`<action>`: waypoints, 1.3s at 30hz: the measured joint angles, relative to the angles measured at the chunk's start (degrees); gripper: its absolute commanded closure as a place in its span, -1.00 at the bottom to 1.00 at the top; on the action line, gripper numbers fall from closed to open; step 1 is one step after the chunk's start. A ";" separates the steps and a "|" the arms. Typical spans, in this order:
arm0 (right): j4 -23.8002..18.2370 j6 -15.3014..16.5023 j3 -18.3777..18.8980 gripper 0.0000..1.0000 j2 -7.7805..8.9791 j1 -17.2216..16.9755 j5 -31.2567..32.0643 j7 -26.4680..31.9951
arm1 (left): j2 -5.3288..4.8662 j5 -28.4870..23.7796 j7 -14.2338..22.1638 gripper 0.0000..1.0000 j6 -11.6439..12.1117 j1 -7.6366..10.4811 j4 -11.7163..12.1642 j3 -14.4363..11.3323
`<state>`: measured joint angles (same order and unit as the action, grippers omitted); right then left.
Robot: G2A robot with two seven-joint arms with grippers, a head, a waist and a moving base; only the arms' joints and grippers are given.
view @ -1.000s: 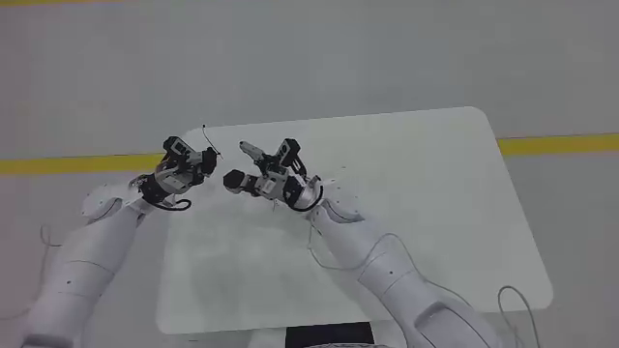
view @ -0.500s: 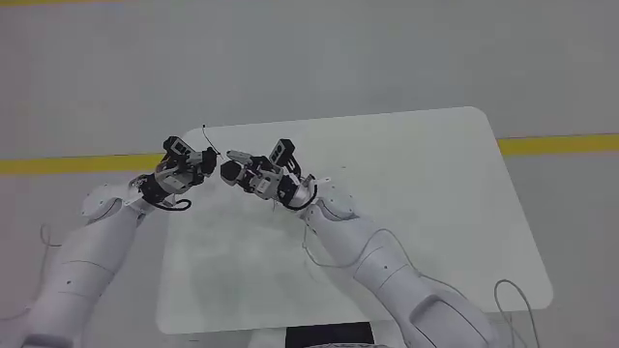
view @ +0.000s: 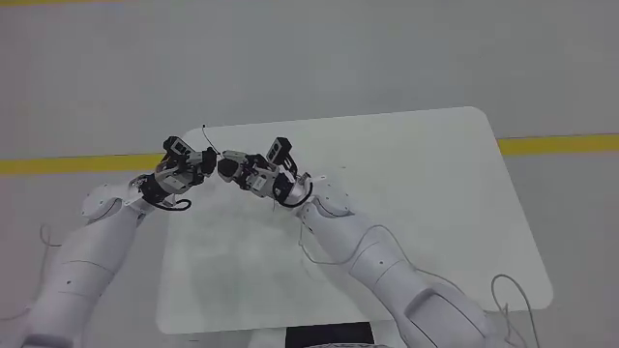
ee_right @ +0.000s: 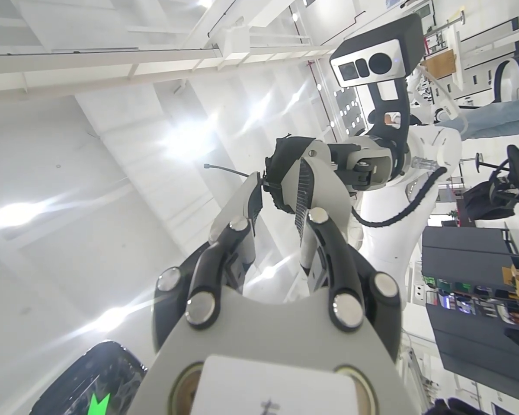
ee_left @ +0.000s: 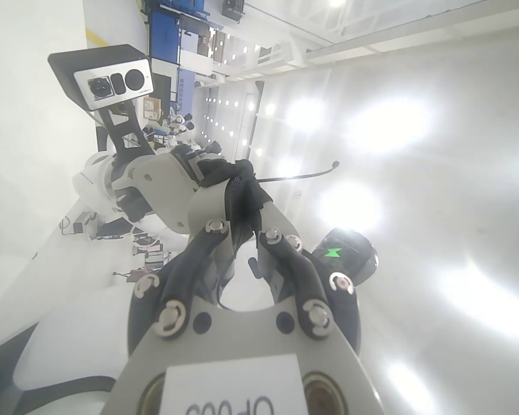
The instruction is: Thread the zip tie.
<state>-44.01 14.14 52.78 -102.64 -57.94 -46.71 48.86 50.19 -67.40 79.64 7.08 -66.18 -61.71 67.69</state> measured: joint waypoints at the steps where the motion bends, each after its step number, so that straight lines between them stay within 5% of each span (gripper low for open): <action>1: 0.23 0.18 -0.06 0.66 -0.08 0.13 -0.08 -0.04 | 0.00 0.00 0.00 1.00 0.00 0.00 0.00 0.00; 8: 1.17 1.47 -0.19 0.70 -0.45 0.66 -0.39 -0.53 | 0.00 0.00 0.00 1.00 0.00 0.00 0.00 0.00; 16: 1.70 2.61 -0.13 1.00 -0.71 0.92 -0.23 -1.65 | 0.00 0.00 0.00 1.00 0.00 0.00 0.00 0.00; 36: 1.13 3.75 1.16 1.00 -0.19 0.37 2.40 -3.31 | 0.00 0.00 0.00 1.00 0.00 0.00 0.00 0.00; 37: 1.03 3.70 1.20 0.84 -0.16 0.29 2.53 -3.34 | 0.00 0.00 0.00 1.00 0.00 0.00 0.00 0.00; 38: 0.95 3.65 1.22 0.34 -0.14 0.24 2.62 -3.34 | 0.00 0.00 0.00 1.00 0.00 0.00 0.00 0.00; 39: 0.86 3.60 1.23 0.06 -0.12 0.19 2.70 -3.34 | 0.00 0.00 0.00 1.00 0.00 0.00 0.00 0.00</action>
<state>-43.16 17.74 54.01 -102.76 -57.75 -44.00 45.52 50.19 -67.41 79.64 7.08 -66.18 -61.71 67.69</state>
